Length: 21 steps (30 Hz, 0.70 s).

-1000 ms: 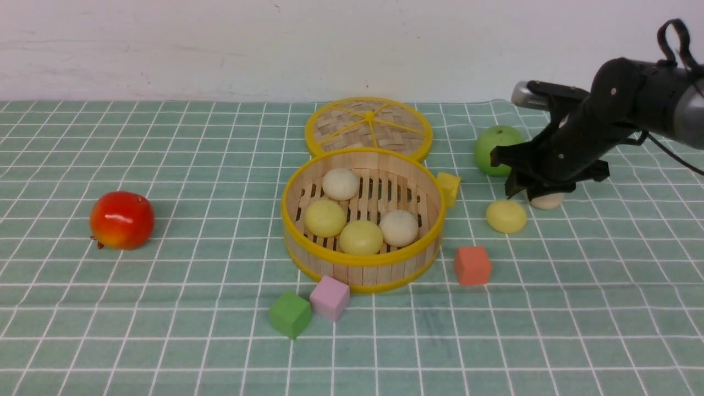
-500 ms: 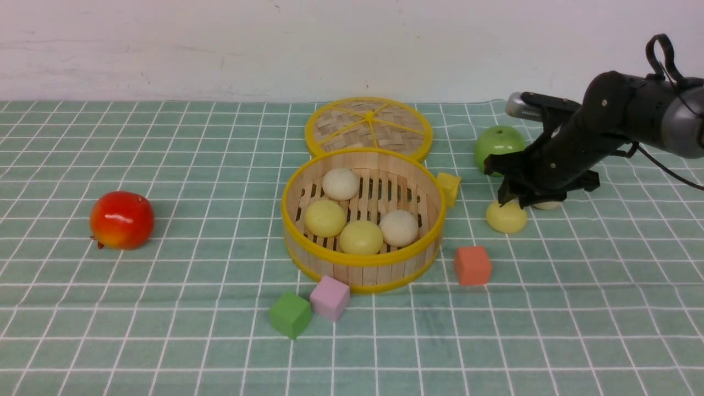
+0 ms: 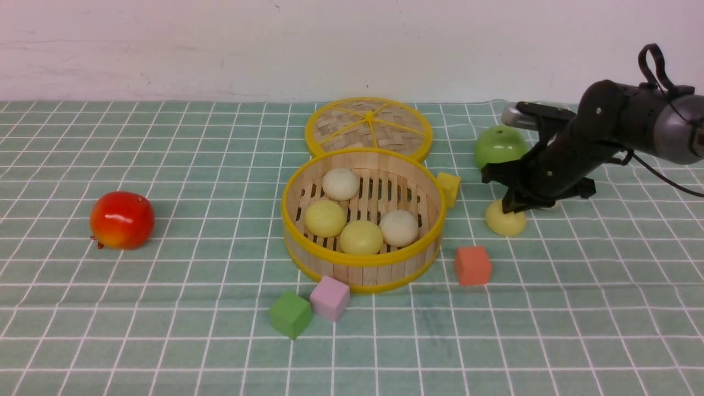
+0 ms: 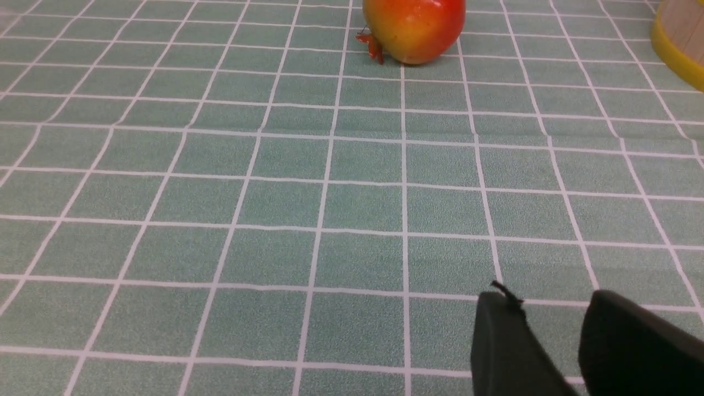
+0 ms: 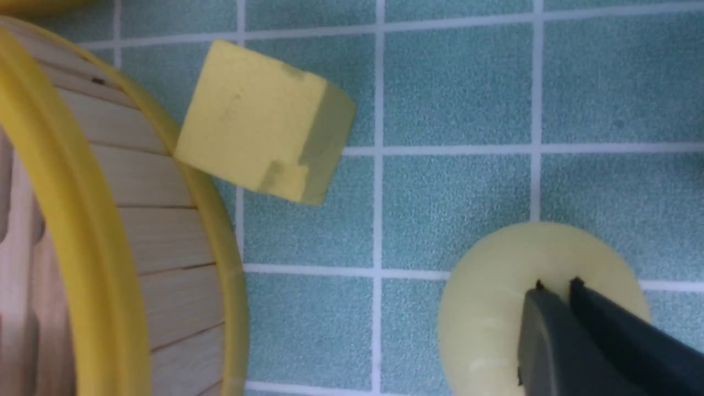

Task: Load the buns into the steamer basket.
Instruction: Use the right arm to grab a steamed stuffed bun, then use the right arm to put the steamed stuffed bun into the steamer

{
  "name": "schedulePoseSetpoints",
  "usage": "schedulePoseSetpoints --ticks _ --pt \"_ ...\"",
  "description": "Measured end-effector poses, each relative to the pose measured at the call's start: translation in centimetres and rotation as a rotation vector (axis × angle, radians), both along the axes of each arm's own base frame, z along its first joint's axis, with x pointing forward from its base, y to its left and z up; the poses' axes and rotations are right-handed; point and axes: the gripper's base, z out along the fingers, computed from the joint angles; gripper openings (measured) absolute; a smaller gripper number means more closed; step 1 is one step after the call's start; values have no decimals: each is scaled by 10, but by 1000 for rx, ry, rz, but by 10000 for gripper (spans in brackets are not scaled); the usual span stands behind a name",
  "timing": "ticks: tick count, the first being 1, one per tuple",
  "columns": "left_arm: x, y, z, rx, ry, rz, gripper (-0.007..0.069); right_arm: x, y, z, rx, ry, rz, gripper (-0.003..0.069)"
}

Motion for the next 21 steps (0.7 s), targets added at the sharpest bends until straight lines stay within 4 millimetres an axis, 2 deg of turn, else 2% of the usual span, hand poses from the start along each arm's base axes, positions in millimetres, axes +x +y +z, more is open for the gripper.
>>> schedulePoseSetpoints --ticks 3,6,8,10,12,13,15,16,17,21 --pt "0 0 0 0 0 0 218 -2 1 12 9 -18 10 -4" --pt "0 0 0 0 0 0 220 0 11 47 58 -105 50 -4" --pt "0 0 0 0 0 0 220 1 18 59 78 -137 70 -4" --pt "0 0 0 0 0 0 224 2 40 83 132 -211 132 -4" --pt "0 0 0 0 0 0 227 0 63 94 165 -264 184 -4" --pt "0 0 0 0 0 0 227 0 65 94 170 -267 187 -4" --pt "0 0 0 0 0 0 230 -2 92 91 190 -303 230 -4" --pt "0 0 0 0 0 0 230 -2 94 92 190 -307 232 -4" --pt "0 0 0 0 0 0 234 0 107 82 197 -316 238 -4" --pt "0 0 0 0 -1 0 237 6 126 53 197 -310 236 -4"
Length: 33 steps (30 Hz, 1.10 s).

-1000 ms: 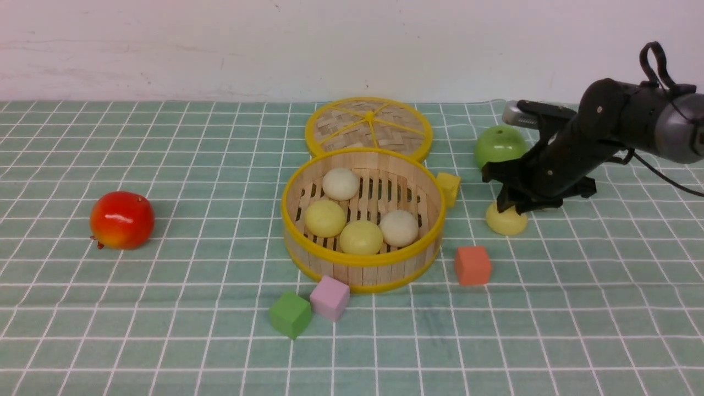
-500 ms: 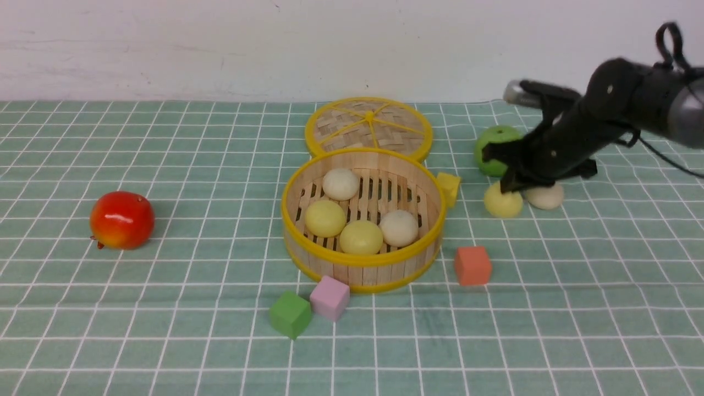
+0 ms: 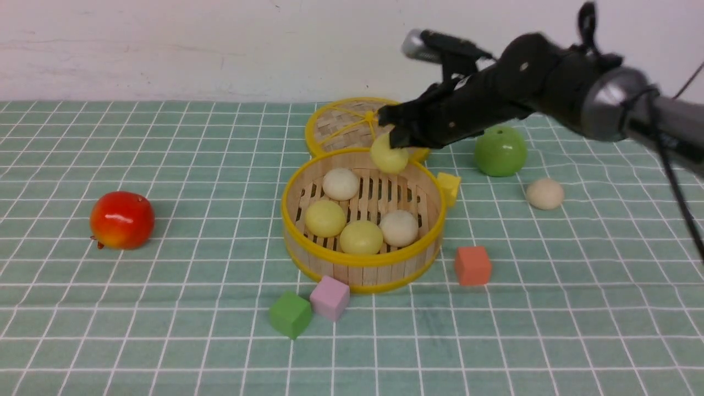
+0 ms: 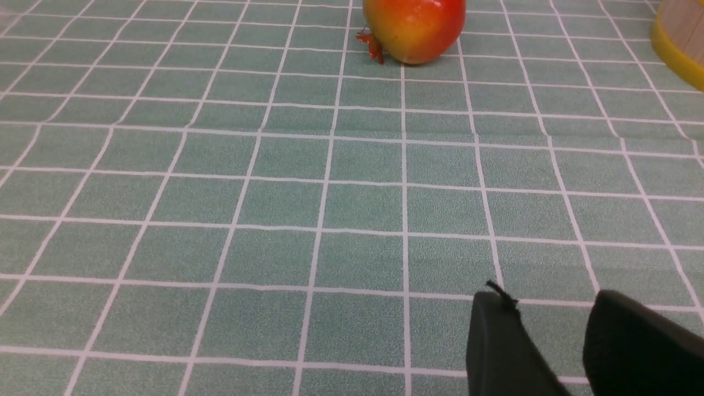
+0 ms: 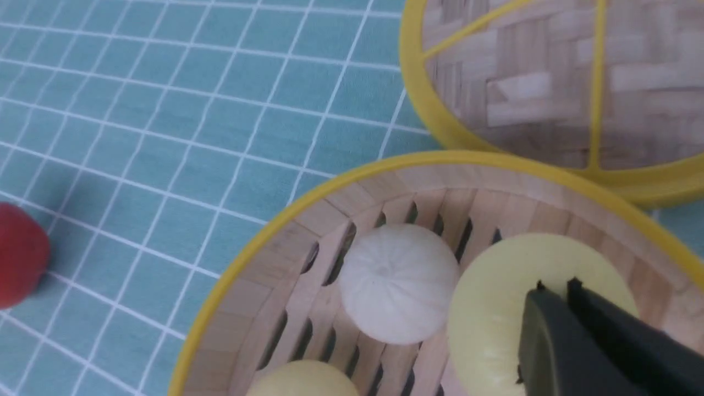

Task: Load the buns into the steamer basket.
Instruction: Use the right arm to put the steamed stuffed bun into the steamer, then use the right arm to grab a steamed stuffed bun

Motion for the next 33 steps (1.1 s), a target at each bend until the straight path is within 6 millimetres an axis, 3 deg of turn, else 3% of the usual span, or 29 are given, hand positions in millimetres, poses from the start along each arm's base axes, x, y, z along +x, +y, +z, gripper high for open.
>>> schedulePoseSetpoints --ticks 8,12,16,21,22,24,26,29,33 --pt "0 0 0 0 0 0 238 11 5 -36 18 21 -43 -3" --pt "0 0 0 0 0 0 238 15 5 -45 18 20 -57 11" --pt "0 0 0 0 0 0 238 15 5 -45 11 8 -51 69" --pt "0 0 0 0 0 0 238 11 4 -29 -17 -25 -3 262" --pt "0 0 0 0 0 0 238 8 2 -16 -26 -49 16 331" --pt "0 0 0 0 0 0 238 3 -1 4 -35 -79 43 400" --pt "0 0 0 0 0 0 238 0 -9 24 -47 -99 63 441" --pt "0 0 0 0 0 0 238 -2 -35 53 -104 -113 65 463" --pt "0 0 0 0 0 0 238 -3 -75 64 -170 -36 -8 462"
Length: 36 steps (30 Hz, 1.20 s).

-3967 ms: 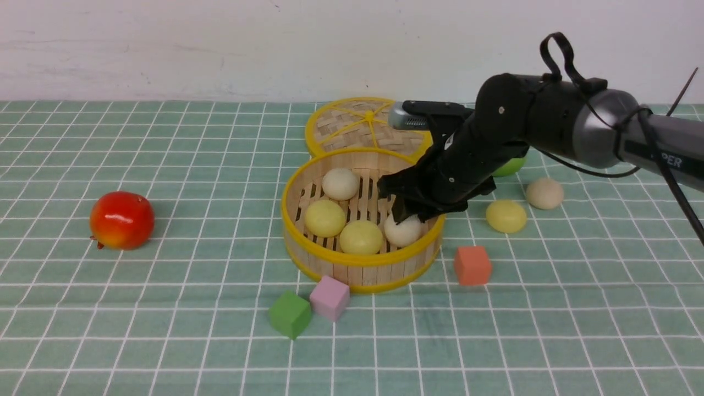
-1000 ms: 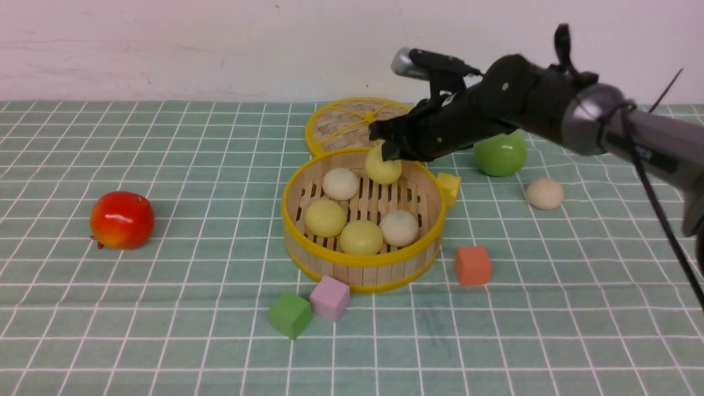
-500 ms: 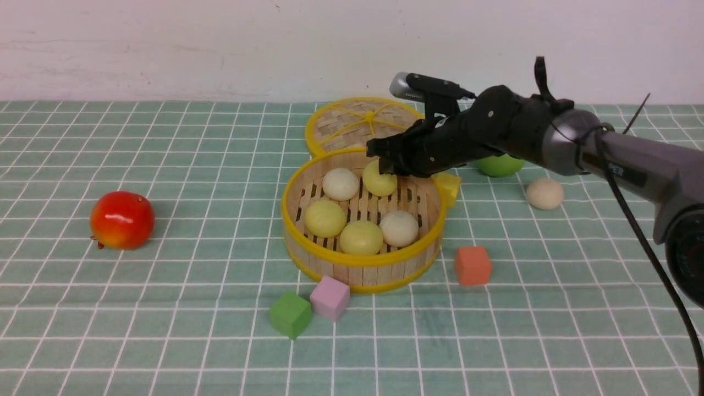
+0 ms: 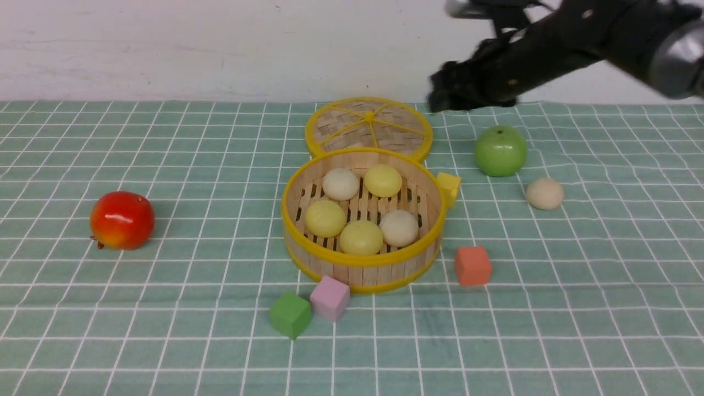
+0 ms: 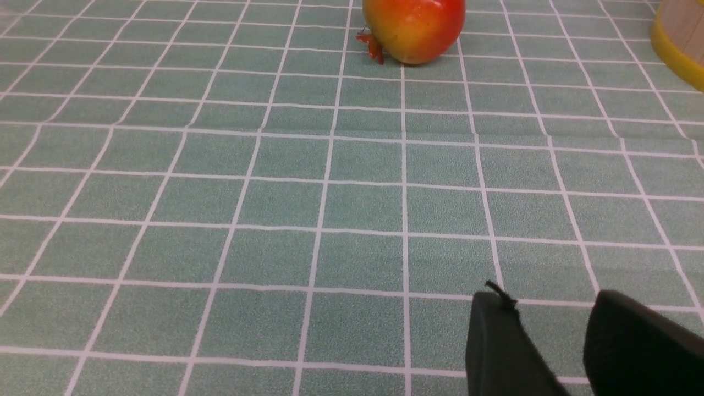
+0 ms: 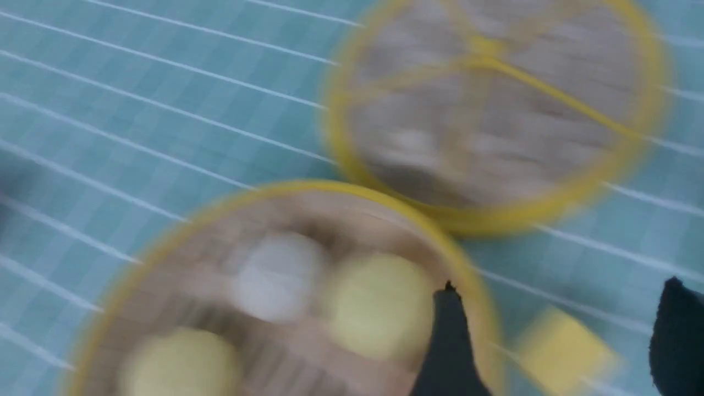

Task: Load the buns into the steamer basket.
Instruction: Use the right arm to grab a steamed stuffed bun

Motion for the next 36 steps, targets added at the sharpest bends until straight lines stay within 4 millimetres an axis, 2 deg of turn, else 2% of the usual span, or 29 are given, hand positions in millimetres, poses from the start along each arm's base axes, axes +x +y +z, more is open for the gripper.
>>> schedulePoseSetpoints --ticks 1,3,4,6,7,9,15,29,36 --pt "0 0 0 0 0 0 238 1 -23 -5 -44 63 -65 453" --pt "0 0 0 0 0 0 238 5 -53 -19 -90 158 -182 424" --pt "0 0 0 0 0 0 238 5 -53 -21 -97 162 -181 421" --pt "0 0 0 0 0 0 238 11 -75 -38 -119 217 -249 381" --pt "0 0 0 0 0 0 238 12 -75 -39 -120 219 -250 377" --pt "0 0 0 0 0 0 238 16 -85 -56 -121 262 -277 335" --pt "0 0 0 0 0 0 238 22 -92 -76 -124 299 -294 306" --pt "0 0 0 0 0 0 238 34 -95 -112 -158 301 -305 288" --pt "0 0 0 0 0 0 238 36 -98 -112 -169 281 -321 225"
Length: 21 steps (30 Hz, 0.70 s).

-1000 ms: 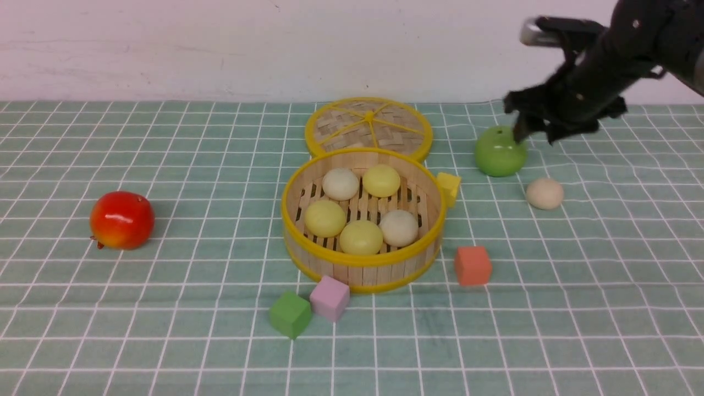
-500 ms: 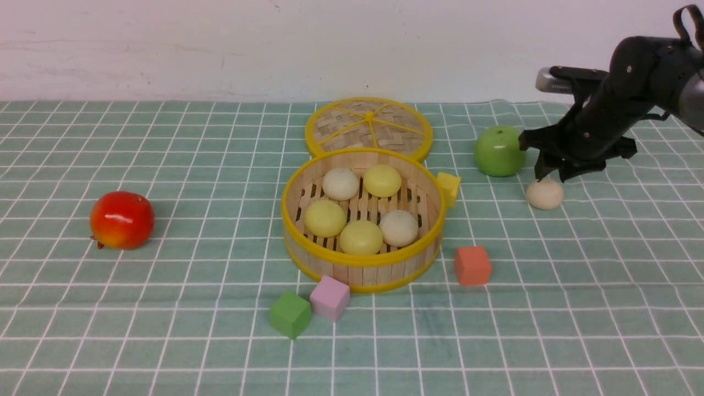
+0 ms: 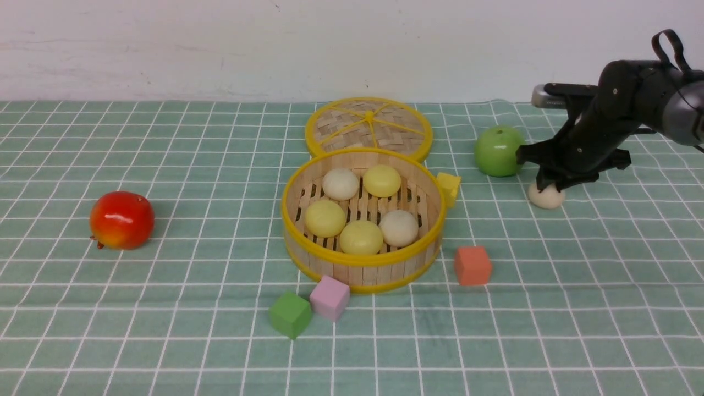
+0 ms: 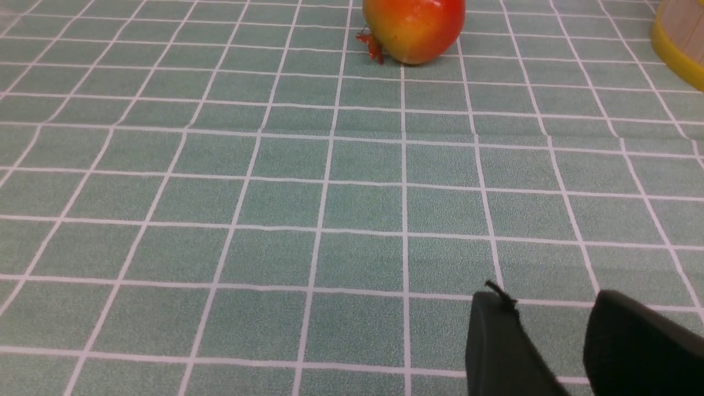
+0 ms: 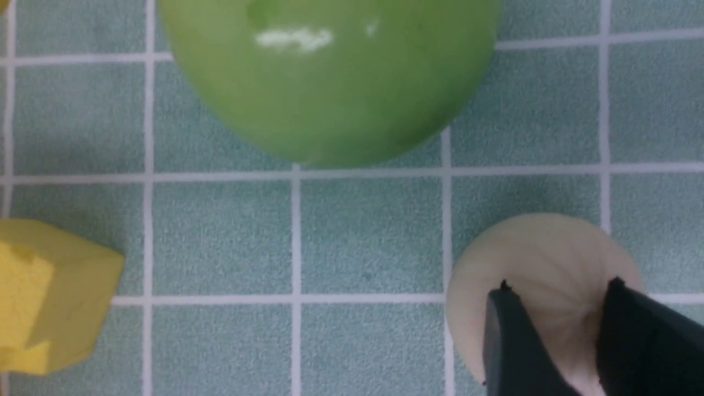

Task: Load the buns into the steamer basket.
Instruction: Use the right arm to grab a steamed stuffed bun

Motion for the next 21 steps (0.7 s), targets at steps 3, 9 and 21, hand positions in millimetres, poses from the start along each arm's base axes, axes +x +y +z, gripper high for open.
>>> schedulePoseSetpoints --ticks 3,9,21 --pt "0 0 0 0 0 0 238 1 0 0 -5 -8 1 209" --pt "0 0 0 0 0 0 238 1 -1 -1 -11 -12 1 176" --pt "0 0 0 0 0 0 238 -3 1 13 -5 -20 10 3"
